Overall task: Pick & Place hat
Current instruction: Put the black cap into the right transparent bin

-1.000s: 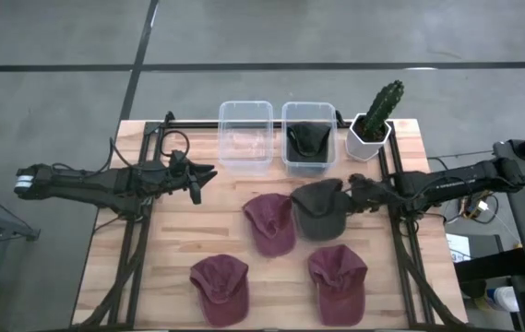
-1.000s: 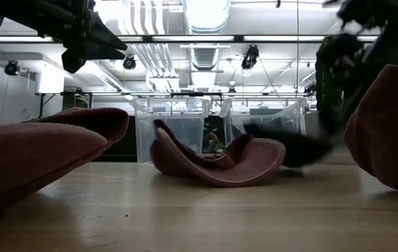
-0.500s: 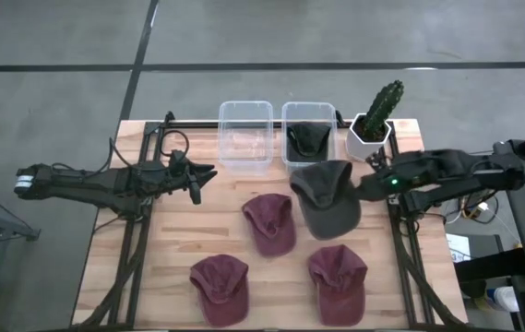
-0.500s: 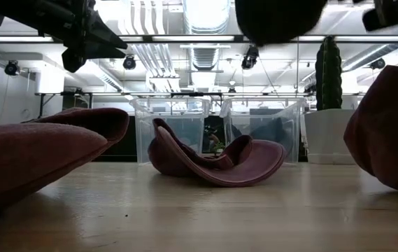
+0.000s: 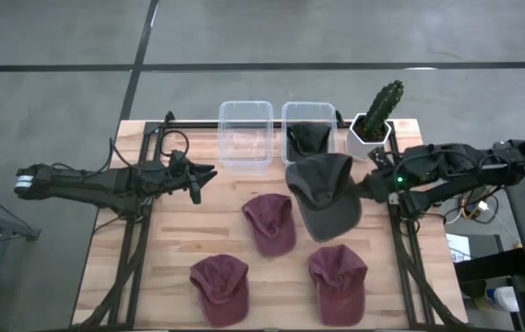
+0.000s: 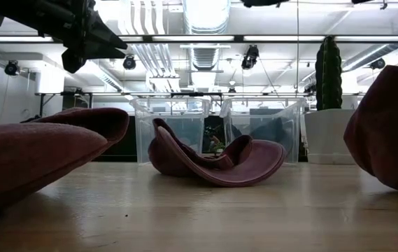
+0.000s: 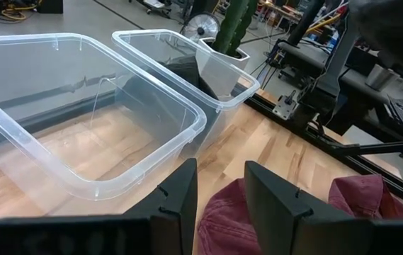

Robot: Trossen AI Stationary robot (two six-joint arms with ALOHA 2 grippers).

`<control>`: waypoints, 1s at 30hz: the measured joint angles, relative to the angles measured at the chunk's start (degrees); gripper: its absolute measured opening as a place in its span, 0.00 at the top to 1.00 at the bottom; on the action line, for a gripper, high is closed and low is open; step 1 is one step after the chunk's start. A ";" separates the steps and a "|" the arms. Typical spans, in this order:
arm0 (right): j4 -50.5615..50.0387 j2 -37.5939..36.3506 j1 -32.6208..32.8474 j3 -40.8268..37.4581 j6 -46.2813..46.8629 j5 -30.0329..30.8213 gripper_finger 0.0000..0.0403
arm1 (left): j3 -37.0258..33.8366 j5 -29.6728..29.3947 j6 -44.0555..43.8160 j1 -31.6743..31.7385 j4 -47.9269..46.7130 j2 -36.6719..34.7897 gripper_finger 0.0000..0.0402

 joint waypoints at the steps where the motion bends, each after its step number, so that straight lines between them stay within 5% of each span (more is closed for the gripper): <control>1: 0.30 0.47 0.00 -0.19 -0.02 2.64 0.97 | 0.00 0.00 -0.02 0.00 0.00 0.00 0.73; 7: 4.27 3.30 -1.97 -0.60 -5.21 19.11 0.97 | -0.08 0.00 -0.02 0.00 0.65 0.00 0.73; 14: 5.90 8.13 -11.33 1.08 -16.52 18.89 0.97 | -0.09 0.02 0.13 0.00 1.59 0.00 0.73; 20: 6.14 9.74 -24.72 2.63 -26.26 12.91 0.97 | -0.09 1.61 0.04 0.00 1.60 0.00 0.73; 30: 7.73 12.14 -45.72 -1.38 -31.43 -8.47 0.97 | -0.13 2.36 0.13 0.00 1.53 0.00 0.73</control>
